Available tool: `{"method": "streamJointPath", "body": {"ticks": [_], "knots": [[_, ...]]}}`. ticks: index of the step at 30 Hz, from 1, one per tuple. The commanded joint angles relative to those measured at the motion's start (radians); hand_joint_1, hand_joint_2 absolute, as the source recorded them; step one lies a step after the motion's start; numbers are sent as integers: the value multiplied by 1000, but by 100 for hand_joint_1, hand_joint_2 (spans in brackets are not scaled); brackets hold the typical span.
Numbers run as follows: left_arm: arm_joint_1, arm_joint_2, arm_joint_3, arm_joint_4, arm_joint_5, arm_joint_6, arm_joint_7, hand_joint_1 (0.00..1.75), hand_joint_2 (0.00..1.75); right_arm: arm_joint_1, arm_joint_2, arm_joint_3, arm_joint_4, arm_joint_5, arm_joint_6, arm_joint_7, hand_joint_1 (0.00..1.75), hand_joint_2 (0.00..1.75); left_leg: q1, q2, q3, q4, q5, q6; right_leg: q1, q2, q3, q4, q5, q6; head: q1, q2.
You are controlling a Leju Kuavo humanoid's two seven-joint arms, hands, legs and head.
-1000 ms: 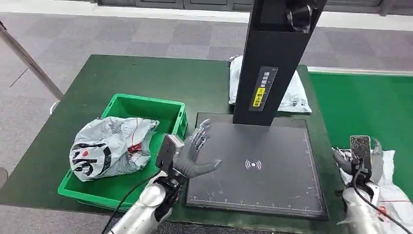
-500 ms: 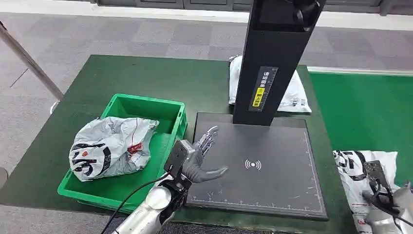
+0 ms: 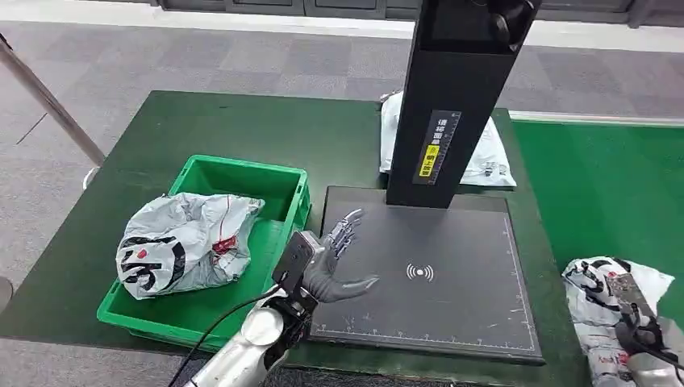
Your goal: Moved the parcel from conveyor to table for the left to box.
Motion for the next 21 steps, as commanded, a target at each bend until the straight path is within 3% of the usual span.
{"method": "streamJointPath", "body": {"ticks": [1, 17, 21], "knots": [[-34, 41, -12, 27, 4, 3, 7, 0, 175, -15, 64, -89, -10, -9, 5, -11, 175, 175, 1, 3, 2, -1, 0, -1, 1, 2, 1, -1, 1, -1, 0, 0], [-34, 41, -12, 28, 4, 3, 7, 0, 175, -13, 63, -90, -9, -9, 5, -11, 175, 175, 1, 2, 1, -1, 0, -1, 1, 1, 1, -1, 1, -1, 0, 0], [-18, 47, -11, 10, -12, 41, 6, 0, 175, 4, 119, -117, -176, -80, -78, -143, 175, 175, 1, 3, 2, -2, 0, -1, 1, 1, 2, -2, 1, -2, 0, 0]]}}
